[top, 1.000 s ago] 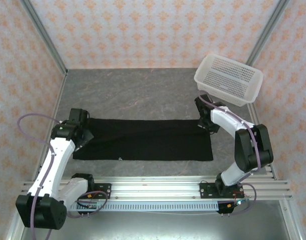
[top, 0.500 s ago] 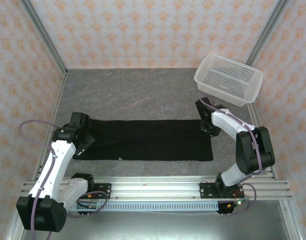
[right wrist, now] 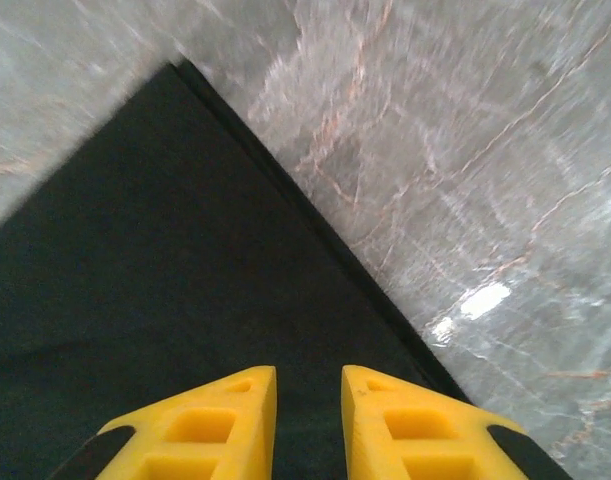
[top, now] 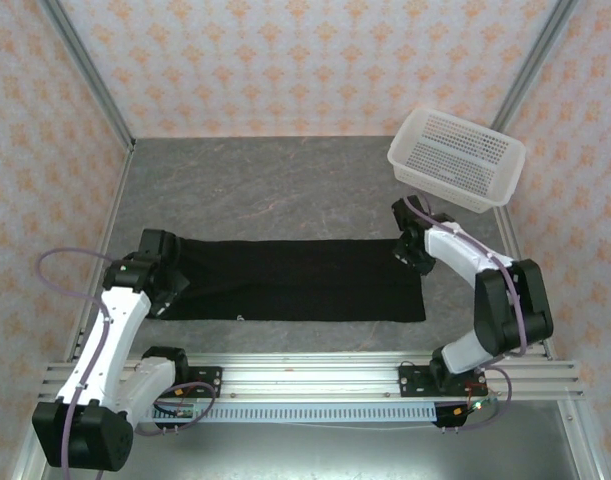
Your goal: Fold and stack the t-shirts
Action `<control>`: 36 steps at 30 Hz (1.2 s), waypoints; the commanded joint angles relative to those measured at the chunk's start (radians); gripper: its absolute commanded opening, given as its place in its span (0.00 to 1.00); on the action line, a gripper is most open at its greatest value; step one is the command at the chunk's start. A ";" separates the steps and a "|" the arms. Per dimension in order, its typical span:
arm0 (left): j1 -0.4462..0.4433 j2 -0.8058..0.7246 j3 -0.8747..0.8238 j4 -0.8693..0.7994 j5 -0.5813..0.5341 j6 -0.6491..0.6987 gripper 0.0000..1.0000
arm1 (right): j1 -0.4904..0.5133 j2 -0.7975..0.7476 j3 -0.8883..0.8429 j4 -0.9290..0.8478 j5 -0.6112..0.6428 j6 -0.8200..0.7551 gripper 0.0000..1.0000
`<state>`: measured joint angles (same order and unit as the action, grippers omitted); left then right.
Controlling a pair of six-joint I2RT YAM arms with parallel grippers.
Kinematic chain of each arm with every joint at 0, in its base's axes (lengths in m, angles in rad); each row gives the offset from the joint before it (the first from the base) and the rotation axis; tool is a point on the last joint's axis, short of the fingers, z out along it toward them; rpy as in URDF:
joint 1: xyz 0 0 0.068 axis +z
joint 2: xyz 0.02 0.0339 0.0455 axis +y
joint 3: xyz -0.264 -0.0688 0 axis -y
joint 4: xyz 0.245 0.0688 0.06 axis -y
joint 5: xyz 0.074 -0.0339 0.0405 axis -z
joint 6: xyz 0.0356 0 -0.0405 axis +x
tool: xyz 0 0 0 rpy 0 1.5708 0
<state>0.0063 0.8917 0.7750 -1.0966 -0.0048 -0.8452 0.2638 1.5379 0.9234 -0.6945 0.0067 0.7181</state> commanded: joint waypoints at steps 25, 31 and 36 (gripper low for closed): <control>-0.006 0.058 -0.070 0.009 -0.058 -0.058 0.00 | 0.007 0.097 0.052 -0.059 0.007 -0.021 0.28; -0.006 0.215 -0.005 0.059 -0.131 -0.025 0.00 | 0.009 0.067 0.070 -0.085 0.018 -0.042 0.28; 0.001 0.315 0.032 0.099 -0.200 0.004 0.00 | 0.008 0.058 0.075 -0.093 0.019 -0.046 0.28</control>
<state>0.0063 1.1702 0.7696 -1.0264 -0.1089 -0.8703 0.2680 1.6268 0.9730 -0.7456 -0.0147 0.6865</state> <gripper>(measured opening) 0.049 0.279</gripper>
